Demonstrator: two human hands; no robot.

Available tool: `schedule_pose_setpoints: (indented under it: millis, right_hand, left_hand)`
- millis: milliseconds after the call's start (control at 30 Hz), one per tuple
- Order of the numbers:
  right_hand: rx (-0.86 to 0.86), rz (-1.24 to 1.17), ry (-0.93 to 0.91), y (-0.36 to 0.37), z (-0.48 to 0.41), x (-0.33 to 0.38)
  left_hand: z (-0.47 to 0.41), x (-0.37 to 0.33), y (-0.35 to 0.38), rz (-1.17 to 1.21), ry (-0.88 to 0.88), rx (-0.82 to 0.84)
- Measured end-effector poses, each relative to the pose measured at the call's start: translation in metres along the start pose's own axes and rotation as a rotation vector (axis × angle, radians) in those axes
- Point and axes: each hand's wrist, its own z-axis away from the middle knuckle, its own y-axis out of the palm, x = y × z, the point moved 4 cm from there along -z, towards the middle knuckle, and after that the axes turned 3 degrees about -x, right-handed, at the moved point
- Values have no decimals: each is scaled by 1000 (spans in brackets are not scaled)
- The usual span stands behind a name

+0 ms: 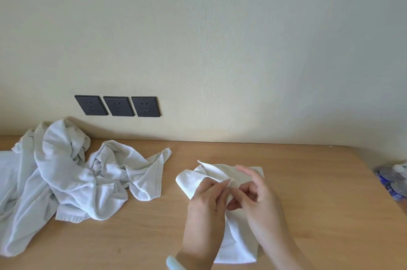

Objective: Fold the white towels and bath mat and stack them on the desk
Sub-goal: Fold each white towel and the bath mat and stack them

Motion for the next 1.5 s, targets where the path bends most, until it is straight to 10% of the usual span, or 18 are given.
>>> schedule_pose_setpoints:
  millis: [433,800,933,1500]
  right_hand:
    - [19,-113,-32,-12,-7,18]
    - [-243,-608,-145,-96,-68,88]
    - [-297,-493,-174,-120,-66,83]
    - [-218,-254,-21,-157,-92,72]
  left_hand:
    - [-12,-2,-9,37,16,243]
    - [-21,93,-47,-333,-649,310]
    - [-39,90,-75,254,-1012,105]
    - [-167,22,-147,468,-783,96]
